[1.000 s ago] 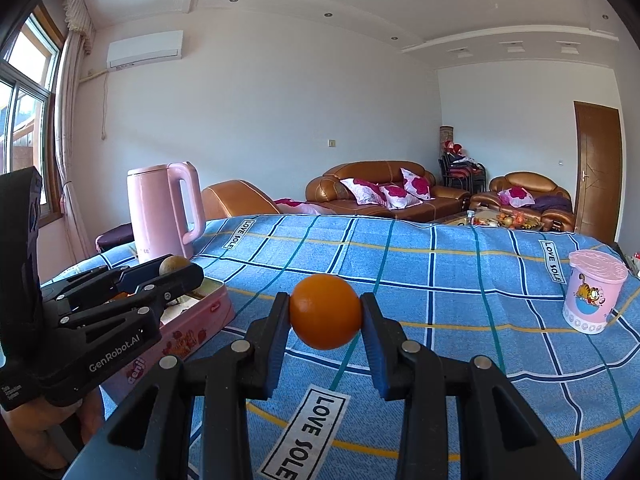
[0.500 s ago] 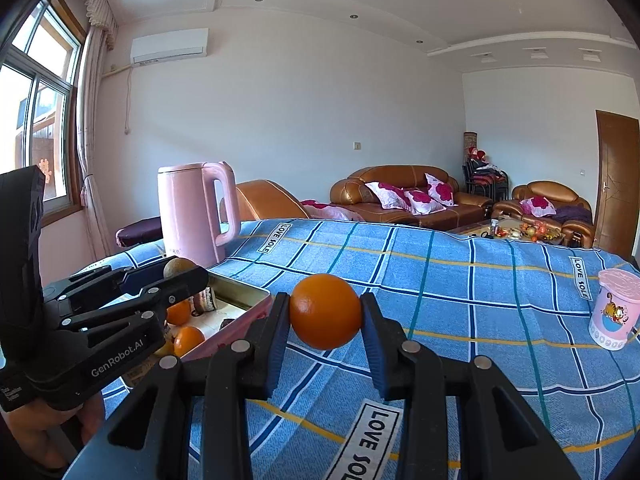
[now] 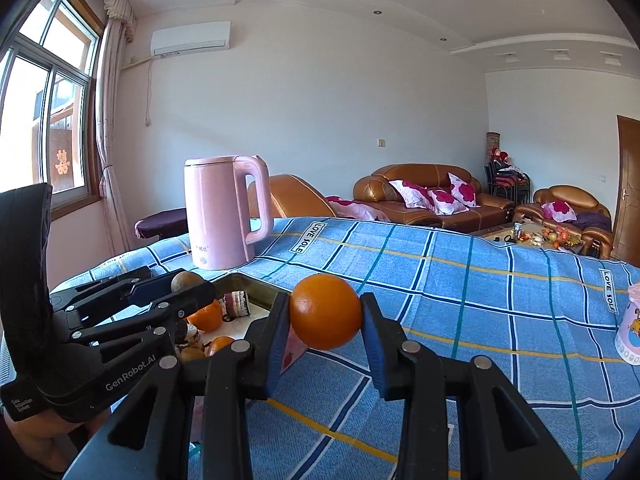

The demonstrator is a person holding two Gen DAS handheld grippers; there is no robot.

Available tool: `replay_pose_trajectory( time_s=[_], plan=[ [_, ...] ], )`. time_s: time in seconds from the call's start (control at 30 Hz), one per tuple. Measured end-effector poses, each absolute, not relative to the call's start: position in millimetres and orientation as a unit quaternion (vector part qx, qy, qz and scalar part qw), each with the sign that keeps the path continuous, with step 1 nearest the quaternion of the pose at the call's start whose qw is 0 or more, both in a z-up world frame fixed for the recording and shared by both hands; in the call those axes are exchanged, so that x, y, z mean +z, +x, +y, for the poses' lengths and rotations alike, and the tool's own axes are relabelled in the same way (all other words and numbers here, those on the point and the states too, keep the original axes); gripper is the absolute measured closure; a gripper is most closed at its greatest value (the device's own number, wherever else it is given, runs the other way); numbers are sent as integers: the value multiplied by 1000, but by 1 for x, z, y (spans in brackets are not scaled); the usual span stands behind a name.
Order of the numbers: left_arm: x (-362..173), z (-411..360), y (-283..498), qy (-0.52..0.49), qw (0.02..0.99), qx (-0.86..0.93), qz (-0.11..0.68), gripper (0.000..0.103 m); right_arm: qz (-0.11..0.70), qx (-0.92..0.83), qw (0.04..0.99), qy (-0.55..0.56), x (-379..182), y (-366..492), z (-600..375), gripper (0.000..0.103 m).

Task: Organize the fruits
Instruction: 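Carry the small brown fruit in the left tool and orange in the right tool over the tin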

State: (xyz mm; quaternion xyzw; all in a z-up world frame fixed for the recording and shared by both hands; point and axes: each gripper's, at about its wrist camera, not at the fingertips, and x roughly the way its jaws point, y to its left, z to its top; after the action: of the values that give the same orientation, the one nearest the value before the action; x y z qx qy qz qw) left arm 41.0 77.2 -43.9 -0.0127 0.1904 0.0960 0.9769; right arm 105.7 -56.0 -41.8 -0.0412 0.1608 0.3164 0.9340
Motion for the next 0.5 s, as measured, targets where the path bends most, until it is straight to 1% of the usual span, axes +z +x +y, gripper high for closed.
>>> replay_pose_trajectory(
  time_s=[0.5],
  plan=[
    [-51,102,33,-23,972,120,201,73,168,347,921,-56,-43,105,-17,66]
  ],
)
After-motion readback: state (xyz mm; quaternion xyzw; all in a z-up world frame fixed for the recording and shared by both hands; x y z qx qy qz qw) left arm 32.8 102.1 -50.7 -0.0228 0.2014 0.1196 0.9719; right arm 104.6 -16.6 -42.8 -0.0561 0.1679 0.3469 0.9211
